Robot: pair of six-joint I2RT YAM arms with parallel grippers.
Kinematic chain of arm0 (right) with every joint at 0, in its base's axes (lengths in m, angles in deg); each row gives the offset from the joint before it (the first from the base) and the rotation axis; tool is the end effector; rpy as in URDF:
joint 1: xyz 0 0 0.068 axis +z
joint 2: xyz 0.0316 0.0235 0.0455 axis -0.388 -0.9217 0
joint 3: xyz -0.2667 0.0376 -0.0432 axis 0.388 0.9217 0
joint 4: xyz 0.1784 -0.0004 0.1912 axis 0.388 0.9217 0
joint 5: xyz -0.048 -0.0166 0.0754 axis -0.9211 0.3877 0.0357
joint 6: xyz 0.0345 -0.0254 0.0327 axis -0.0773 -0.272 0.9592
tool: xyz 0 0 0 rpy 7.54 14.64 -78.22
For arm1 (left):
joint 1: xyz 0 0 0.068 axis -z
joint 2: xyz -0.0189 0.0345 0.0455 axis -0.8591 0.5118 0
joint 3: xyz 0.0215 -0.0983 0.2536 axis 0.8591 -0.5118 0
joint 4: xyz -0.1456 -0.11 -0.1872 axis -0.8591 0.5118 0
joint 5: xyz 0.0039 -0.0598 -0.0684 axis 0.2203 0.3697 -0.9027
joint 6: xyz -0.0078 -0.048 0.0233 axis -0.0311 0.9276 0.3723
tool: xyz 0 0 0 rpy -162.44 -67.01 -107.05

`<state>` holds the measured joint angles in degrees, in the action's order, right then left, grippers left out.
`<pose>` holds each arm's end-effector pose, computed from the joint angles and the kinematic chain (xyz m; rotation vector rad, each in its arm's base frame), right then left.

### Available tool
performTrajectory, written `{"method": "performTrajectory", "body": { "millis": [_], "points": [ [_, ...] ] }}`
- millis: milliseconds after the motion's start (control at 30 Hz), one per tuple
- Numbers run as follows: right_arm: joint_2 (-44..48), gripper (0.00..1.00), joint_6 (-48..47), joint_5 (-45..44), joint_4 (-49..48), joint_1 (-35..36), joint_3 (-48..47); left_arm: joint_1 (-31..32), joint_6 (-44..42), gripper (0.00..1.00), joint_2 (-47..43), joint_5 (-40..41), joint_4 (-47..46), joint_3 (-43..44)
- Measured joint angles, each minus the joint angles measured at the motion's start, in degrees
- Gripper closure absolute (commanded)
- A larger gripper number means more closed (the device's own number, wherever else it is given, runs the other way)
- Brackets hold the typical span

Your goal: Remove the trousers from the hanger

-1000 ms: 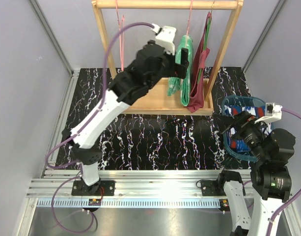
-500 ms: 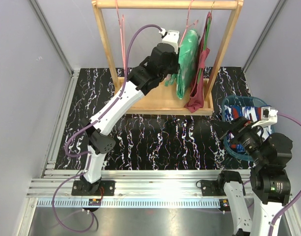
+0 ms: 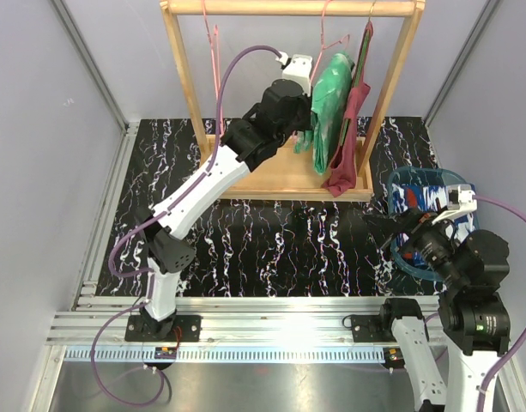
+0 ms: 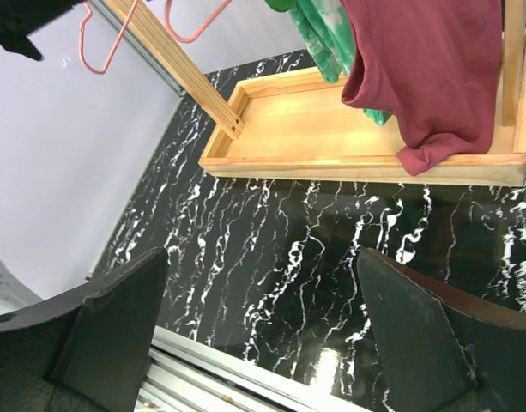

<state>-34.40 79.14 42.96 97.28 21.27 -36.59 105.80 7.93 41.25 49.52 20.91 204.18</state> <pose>0.0433 0.0148 0.4092 0.0152 1.7276 0.6722 0.3203 -0.3213 0.4587 0.2637 1.7799 -0.4593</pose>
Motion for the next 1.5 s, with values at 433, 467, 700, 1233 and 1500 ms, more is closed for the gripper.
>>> {"method": "performTrajectory", "body": {
  "millis": [433, 467, 700, 1233, 1500],
  "points": [
    [-10.1, 0.01, -8.2, -7.7, 2.5, 8.6, -13.7, -0.2, 1.2, 1.00, -5.7, 4.9, 1.2, -3.3],
    [-11.4, 0.01, -8.7, -8.5, 2.8, 10.0, -15.5, -0.2, 1.2, 1.00, -6.3, 5.2, 1.2, -3.9],
    [-24.5, 0.00, -11.8, -12.3, 4.8, 20.3, -28.7, -0.7, 1.2, 1.00, -11.0, 6.0, 1.4, -6.1],
    [-40.9, 0.01, -24.5, -29.2, -9.4, 40.0, -26.7, 3.6, 5.1, 1.00, -23.0, 9.8, 1.5, -13.9],
    [-41.2, 0.06, -25.8, -41.8, -30.9, 48.7, -11.5, 8.1, 12.3, 1.00, -36.8, 10.7, 1.6, -27.8]
  ]
}}
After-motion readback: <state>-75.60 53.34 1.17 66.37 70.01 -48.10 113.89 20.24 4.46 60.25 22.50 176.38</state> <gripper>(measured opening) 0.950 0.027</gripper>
